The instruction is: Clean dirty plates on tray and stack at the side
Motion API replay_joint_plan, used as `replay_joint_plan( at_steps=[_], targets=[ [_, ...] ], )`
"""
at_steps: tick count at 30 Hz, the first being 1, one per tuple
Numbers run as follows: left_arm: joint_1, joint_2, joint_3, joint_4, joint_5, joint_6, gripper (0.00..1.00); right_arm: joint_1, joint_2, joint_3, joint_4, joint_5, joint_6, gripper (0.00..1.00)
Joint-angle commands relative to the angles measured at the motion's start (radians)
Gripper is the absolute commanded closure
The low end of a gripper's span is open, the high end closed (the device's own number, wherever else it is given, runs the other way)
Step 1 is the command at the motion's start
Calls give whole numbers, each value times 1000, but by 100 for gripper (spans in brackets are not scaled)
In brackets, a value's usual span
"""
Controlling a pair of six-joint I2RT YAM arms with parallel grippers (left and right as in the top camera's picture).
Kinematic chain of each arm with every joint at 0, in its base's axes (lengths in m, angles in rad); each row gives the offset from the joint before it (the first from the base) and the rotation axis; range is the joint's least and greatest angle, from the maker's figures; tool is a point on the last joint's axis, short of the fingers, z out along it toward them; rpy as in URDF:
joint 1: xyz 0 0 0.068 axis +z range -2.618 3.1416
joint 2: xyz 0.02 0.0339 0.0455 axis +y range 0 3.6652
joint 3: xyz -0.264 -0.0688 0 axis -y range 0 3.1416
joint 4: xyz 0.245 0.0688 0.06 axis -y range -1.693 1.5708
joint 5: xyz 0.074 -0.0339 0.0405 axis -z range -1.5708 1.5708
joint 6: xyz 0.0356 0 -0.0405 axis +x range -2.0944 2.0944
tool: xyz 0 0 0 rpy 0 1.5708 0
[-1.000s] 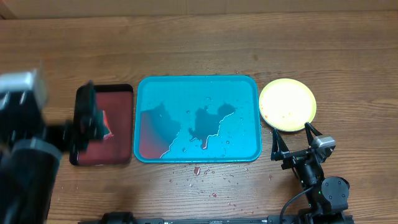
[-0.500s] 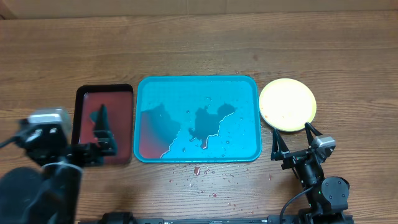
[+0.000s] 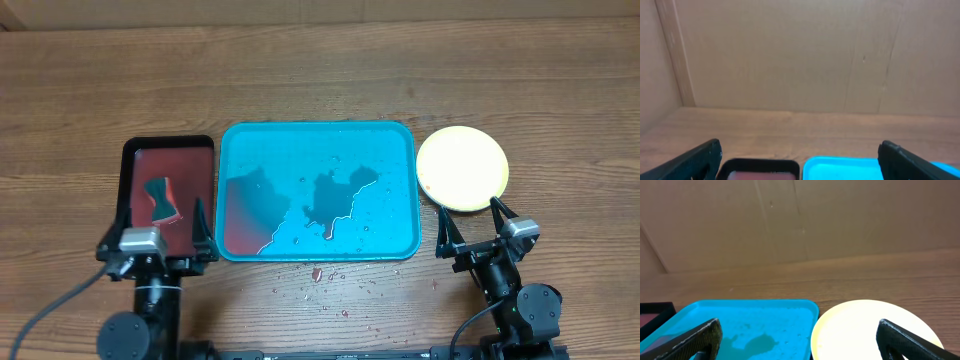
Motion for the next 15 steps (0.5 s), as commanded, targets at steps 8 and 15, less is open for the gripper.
replay_joint_plan(
  at_steps=[8, 15],
  targets=[
    [6, -94, -263, 203, 11, 48, 0, 8, -12, -11, 5, -1, 0, 0],
    [6, -94, -370, 212, 16, 47, 0, 8, -12, -11, 5, -1, 0, 0]
  ],
)
